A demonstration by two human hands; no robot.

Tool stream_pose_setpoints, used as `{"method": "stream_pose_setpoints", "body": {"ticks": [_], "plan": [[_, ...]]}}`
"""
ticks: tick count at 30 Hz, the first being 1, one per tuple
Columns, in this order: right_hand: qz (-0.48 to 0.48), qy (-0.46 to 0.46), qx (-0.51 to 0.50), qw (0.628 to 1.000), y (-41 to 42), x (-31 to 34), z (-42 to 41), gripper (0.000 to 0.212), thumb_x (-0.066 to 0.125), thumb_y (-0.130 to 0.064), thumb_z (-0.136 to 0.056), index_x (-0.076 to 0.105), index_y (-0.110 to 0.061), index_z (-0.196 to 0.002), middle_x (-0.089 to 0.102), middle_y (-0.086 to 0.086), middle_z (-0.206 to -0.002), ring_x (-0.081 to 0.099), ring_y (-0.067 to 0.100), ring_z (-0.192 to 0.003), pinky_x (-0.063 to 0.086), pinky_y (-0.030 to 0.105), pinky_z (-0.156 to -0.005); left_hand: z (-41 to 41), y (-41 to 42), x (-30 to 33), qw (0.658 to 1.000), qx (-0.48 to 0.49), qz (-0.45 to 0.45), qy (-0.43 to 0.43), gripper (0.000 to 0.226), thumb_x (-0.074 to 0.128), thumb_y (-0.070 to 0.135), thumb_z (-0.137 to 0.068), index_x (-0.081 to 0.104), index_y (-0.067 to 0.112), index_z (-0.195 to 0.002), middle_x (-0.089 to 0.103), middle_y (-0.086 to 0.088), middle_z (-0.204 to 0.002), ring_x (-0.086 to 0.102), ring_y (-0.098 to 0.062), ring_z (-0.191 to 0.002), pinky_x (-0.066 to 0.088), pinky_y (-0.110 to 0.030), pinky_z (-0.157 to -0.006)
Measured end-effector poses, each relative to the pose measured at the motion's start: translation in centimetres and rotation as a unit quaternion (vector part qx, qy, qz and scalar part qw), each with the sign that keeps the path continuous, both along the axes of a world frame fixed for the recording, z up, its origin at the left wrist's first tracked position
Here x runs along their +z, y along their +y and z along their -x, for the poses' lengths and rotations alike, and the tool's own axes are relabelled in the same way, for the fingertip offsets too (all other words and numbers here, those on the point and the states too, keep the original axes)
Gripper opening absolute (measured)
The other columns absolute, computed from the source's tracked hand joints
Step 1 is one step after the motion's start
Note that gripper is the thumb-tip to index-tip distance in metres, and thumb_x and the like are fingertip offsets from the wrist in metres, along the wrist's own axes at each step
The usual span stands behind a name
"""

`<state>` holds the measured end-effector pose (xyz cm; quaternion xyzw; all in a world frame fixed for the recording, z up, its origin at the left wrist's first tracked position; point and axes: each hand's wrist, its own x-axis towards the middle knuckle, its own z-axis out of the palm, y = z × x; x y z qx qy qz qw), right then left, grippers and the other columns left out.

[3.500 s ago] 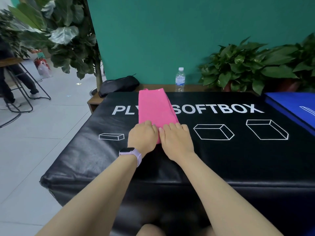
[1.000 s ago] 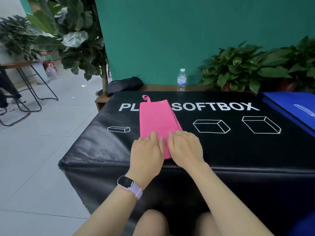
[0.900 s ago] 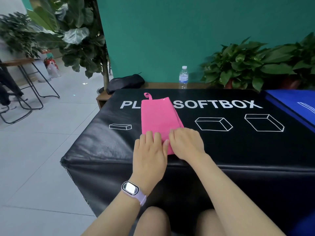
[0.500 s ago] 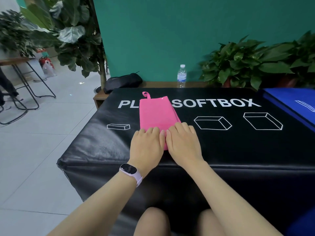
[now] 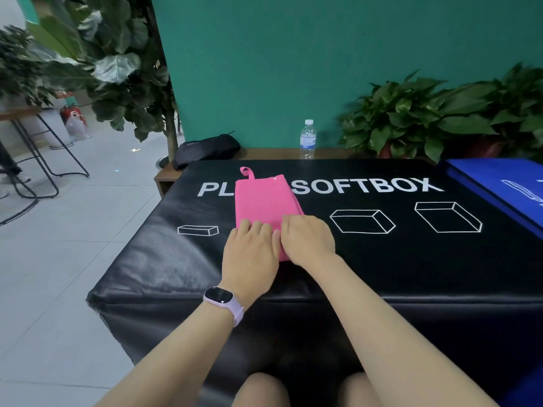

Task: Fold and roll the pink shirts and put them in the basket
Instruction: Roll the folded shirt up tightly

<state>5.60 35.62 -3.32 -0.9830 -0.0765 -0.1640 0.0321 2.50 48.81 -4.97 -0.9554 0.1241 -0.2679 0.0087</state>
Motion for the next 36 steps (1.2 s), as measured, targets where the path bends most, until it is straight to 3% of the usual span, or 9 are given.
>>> {"method": "stream_pose_setpoints", "body": {"ticks": [4,8,13,17,22,25,28,32,36], "plan": [[0.059,-0.115,0.026,0.991,-0.6,-1.8,2.0,0.044,0.018,-0.028,-0.107,0.055,-0.018,-0.086,0.054,0.003,-0.087,0.046,0.026,-0.086,0.037,0.04,-0.08,-2.1,0.9,0.2,0.996,-0.061,-0.035,0.057,0.035,0.014,0.02,-0.1,0.05,0.02,-0.104,0.054,0.003,-0.099,0.051,-0.025,-0.092,0.043,-0.038,-0.082],[0.075,-0.104,0.041,0.991,-0.9,-1.8,0.6,0.059,0.0,-0.028,-0.104,0.056,-0.018,-0.09,0.055,0.002,-0.085,0.047,0.026,-0.083,0.033,0.04,-0.076,-3.6,0.9,0.9,0.994,-0.061,0.005,0.092,0.025,0.024,0.02,-0.1,0.048,0.018,-0.104,0.057,0.001,-0.098,0.054,-0.025,-0.085,0.043,-0.037,-0.069],[0.142,-0.038,0.042,0.988,-0.4,-0.3,-2.3,0.019,0.047,-0.013,-0.094,0.053,-0.019,-0.078,0.059,-0.001,-0.074,0.058,0.029,-0.068,0.036,0.034,-0.058,-1.9,-0.5,0.4,0.997,0.058,0.049,0.005,0.045,0.01,0.033,-0.104,0.051,0.019,-0.09,0.052,-0.002,-0.088,0.044,-0.027,-0.081,0.03,-0.04,-0.076],[0.085,0.035,0.029,0.995,0.1,0.3,-5.1,0.032,0.038,-0.019,-0.101,0.044,-0.022,-0.069,0.055,-0.001,-0.081,0.048,0.028,-0.073,0.036,0.036,-0.064,-3.2,0.0,0.3,0.997,0.055,-0.01,0.057,0.048,-0.007,0.022,-0.09,0.041,0.025,-0.093,0.051,0.003,-0.094,0.033,-0.025,-0.079,0.025,-0.038,-0.07],[0.07,-0.031,0.014,0.997,0.5,-0.4,-4.1,0.032,0.027,-0.018,-0.099,0.055,-0.017,-0.084,0.062,0.004,-0.09,0.059,0.03,-0.084,0.036,0.037,-0.068,-5.9,0.3,0.7,0.995,0.047,-0.052,0.073,0.016,0.033,0.015,-0.093,0.043,0.022,-0.082,0.062,0.0,-0.085,0.04,-0.027,-0.068,0.028,-0.034,-0.061],[0.042,-0.105,-0.022,0.993,1.1,-2.4,-2.7,0.036,0.037,-0.024,-0.104,0.063,-0.014,-0.082,0.063,0.007,-0.081,0.057,0.03,-0.077,0.043,0.042,-0.071,-7.3,0.5,0.8,0.993,0.043,-0.061,0.093,0.017,0.039,0.017,-0.094,0.046,0.021,-0.079,0.064,0.0,-0.08,0.044,-0.028,-0.065,0.032,-0.031,-0.059],[0.074,-0.103,-0.012,0.992,1.0,-2.5,-2.8,0.04,0.029,-0.023,-0.105,0.063,-0.016,-0.085,0.064,0.004,-0.081,0.058,0.029,-0.076,0.043,0.042,-0.071,-7.2,0.3,1.2,0.993,0.037,-0.056,0.102,0.016,0.041,0.015,-0.093,0.042,0.022,-0.079,0.066,-0.001,-0.085,0.045,-0.028,-0.067,0.033,-0.031,-0.06],[0.103,-0.104,0.01,0.989,0.7,-0.7,-1.3,0.02,0.054,-0.016,-0.096,0.066,-0.016,-0.08,0.066,0.003,-0.074,0.062,0.028,-0.069,0.047,0.038,-0.064,-5.3,-0.1,2.1,0.992,0.034,-0.051,0.106,0.015,0.04,0.014,-0.094,0.048,0.021,-0.083,0.067,-0.001,-0.089,0.047,-0.028,-0.07,0.035,-0.032,-0.062],[0.042,-0.132,0.02,0.99,0.3,-1.7,2.6,0.043,0.046,-0.029,-0.101,0.059,-0.019,-0.061,0.058,0.001,-0.059,0.055,0.025,-0.054,0.04,0.035,-0.055,0.3,0.7,1.6,0.989,-0.011,-0.098,0.108,0.019,0.048,0.017,-0.091,0.048,0.022,-0.073,0.057,0.003,-0.065,0.047,-0.026,-0.053,0.03,-0.029,-0.051]]}}
